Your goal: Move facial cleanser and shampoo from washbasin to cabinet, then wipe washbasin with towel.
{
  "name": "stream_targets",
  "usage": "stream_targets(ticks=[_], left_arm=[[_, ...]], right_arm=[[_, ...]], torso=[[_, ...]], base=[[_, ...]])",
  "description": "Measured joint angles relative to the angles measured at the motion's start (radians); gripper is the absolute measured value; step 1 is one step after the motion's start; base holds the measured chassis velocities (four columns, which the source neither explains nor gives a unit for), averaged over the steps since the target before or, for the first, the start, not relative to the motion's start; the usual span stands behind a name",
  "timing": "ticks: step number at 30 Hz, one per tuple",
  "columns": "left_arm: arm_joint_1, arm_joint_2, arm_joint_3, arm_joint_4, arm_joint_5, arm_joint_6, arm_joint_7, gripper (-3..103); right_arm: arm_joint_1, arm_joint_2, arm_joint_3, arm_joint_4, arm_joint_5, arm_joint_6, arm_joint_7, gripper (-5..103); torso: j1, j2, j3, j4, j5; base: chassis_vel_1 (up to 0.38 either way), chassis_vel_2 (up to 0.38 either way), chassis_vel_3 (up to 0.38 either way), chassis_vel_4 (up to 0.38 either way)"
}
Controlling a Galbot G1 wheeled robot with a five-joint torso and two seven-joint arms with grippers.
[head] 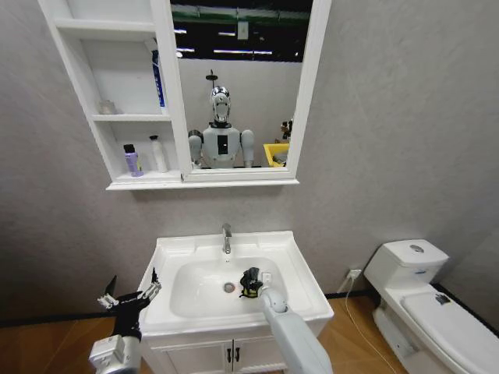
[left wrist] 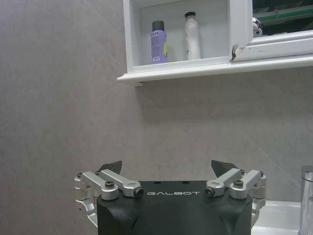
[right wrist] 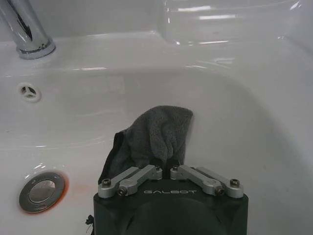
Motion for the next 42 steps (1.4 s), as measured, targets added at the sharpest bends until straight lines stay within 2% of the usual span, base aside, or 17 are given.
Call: stream_targets(ticks=[8,16,19,33,42], left_arm=[[-0.012,-0.002,0.008,0.006,-0.004,0.0,0.0,100],[-0.018,-0.003,0.01,0.014,-0.006,0.0,-0.001,100],[-0.02,-0.001,0.008,0.019,-0.007,-0.001,-0.001,100],[-0.022,0.007,-0.008,0.029,-0.01,-0.001,-0.002,100],[-0.012,0.011,-0.016,0.027,-0.009,0.0,-0.003,100]], right_arm=[[-0.031,-0.041,0.031,0.099,-0.047,-0.015,0.006,2],[-0.054,-0.035,0.029,0.096,-0.063,-0.019,0.005,2],[-0.047,-0.017,0.026,0.062,-0.063,-0.015,-0.004,2],[0.098,0.15,-0.02,-0.202,-0.058,0.051,-0.074,2],[0.136,0.157,-0.028,-0.309,-0.073,0.118,-0.146,2]], torso=[[0.0,0.0,0.0,0.0002,-0.0001],[0.0,0.0,0.0,0.0002,-0.0001],[0.0,0.0,0.0,0.0002,-0.0002],[0.0,0.0,0.0,0.0006,-0.0001],[0.0,0.0,0.0,0.0,-0.0003]], base=[[0.0,0.0,0.0,0.0],[0.0,0.0,0.0,0.0],[0.0,0.0,0.0,0.0],[0.0,0.0,0.0,0.0],[0.0,0.0,0.0,0.0]])
